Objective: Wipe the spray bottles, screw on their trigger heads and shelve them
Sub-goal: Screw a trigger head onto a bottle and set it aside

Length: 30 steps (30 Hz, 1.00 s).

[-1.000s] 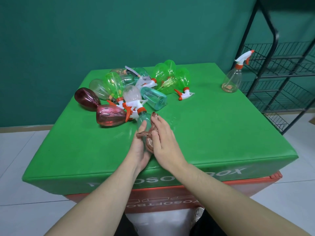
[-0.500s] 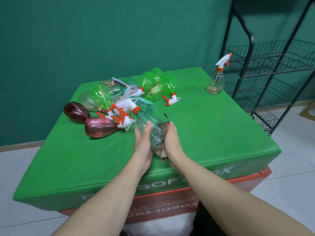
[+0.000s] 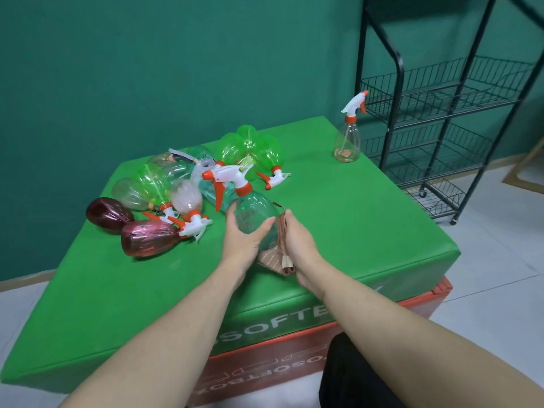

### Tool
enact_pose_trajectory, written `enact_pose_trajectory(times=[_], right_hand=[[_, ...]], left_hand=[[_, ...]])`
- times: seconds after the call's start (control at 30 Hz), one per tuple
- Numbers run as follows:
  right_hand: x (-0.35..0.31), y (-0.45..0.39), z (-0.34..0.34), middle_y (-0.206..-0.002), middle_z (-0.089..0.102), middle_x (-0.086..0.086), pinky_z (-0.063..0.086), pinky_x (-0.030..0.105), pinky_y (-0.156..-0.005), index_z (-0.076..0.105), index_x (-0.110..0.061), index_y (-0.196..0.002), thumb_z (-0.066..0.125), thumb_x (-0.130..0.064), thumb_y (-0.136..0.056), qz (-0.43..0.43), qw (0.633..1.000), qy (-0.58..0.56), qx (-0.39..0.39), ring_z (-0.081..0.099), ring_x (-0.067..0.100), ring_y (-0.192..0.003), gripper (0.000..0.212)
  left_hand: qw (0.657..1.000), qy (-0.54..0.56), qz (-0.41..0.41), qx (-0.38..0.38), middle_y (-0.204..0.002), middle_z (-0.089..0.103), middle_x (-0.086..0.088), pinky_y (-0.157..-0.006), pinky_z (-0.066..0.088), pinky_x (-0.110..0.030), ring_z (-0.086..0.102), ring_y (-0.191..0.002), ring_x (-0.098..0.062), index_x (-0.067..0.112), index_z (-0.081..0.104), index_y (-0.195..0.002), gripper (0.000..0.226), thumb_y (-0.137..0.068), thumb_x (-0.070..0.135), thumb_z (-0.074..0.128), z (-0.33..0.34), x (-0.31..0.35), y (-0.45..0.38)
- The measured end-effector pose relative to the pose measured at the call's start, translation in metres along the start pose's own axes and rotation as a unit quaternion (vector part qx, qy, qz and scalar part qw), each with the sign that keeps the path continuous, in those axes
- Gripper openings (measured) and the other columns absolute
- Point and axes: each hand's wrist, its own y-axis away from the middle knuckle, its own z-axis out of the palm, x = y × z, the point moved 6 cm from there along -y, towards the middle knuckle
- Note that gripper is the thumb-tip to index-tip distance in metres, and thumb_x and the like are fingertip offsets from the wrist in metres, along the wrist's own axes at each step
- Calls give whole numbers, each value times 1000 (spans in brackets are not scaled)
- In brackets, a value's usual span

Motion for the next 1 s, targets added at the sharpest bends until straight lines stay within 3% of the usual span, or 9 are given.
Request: enact_pose_trajectory(times=[0.07, 0.17, 0.23, 0.3, 0.53, 0.6, 0.77, 1.0], right_hand=[[-7, -2, -13, -115, 73, -3, 55, 37, -97, 65, -22, -127, 43, -69, -92, -7, 1000, 3, -1, 71, 14, -102, 63], [-20, -7, -40, -117, 72, -4, 53, 41, -101, 60, -22, -131, 59, -81, -72, -32, 999, 0, 2, 70, 15, -105, 84], [-31, -8, -61, -117, 68, -2, 54, 38, -97, 52, -19, -133, 71, -64, -79, -48, 999, 22, 2, 68, 15, -105, 72], [-41, -12, -84, -113, 66, -2, 55, 28, -83, 47, -20, -132, 77, -45, -84, -61, 997, 41, 6, 68, 14, -99, 62], [-79, -39, -163, -107, 64, -5, 50, 13, -61, 42, -20, -137, 74, -26, -90, -120, 984, 118, 60, 67, 5, -81, 57], [-85, -49, -185, -106, 65, -4, 51, 14, -64, 43, -20, -139, 73, -24, -89, -127, 980, 129, 79, 67, 5, -82, 58], [-96, -74, -228, -99, 61, -12, 41, 3, -49, 39, -23, -140, 71, -19, -91, -129, 975, 139, 116, 61, -14, -58, 59], [-100, -111, -250, -101, 63, -13, 42, 5, -57, 42, -26, -133, 72, -19, -89, -133, 967, 168, 136, 60, -11, -72, 53]], left_hand=[[1000, -24, -1, -1, -144, 56, 1, -117, 41, -40, 56, -131, -17, 28, 34, -153, 98, -74, 38, 91, 10, 5, -8], [998, -61, 16, 1, -143, 52, 6, -117, 39, -36, 53, -131, -15, 28, 37, -151, 93, -76, 37, 91, 31, 15, -19], [997, -77, 25, -9, -145, 52, 3, -116, 39, -36, 52, -131, -16, 28, 39, -149, 90, -76, 37, 91, 48, 21, -27], [995, -88, 33, -21, -147, 53, 0, -118, 39, -40, 54, -131, -18, 28, 42, -147, 90, -74, 38, 92, 67, 25, -36], [990, -118, 45, -57, -157, 44, 0, -123, 30, -41, 42, -143, -20, 26, 41, -150, 89, -76, 36, 90, 141, 42, -64], [989, -119, 48, -70, -158, 44, 0, -123, 31, -46, 42, -144, -21, 26, 41, -151, 91, -75, 36, 91, 165, 44, -78], [990, -102, 48, -83, -154, 47, -2, -122, 34, -46, 46, -141, -22, 24, 40, -149, 93, -73, 33, 93, 223, 49, -117], [988, -102, 55, -103, -142, 56, -4, -117, 41, -42, 56, -130, -23, 20, 44, -142, 87, -71, 28, 95, 284, 39, -168]])
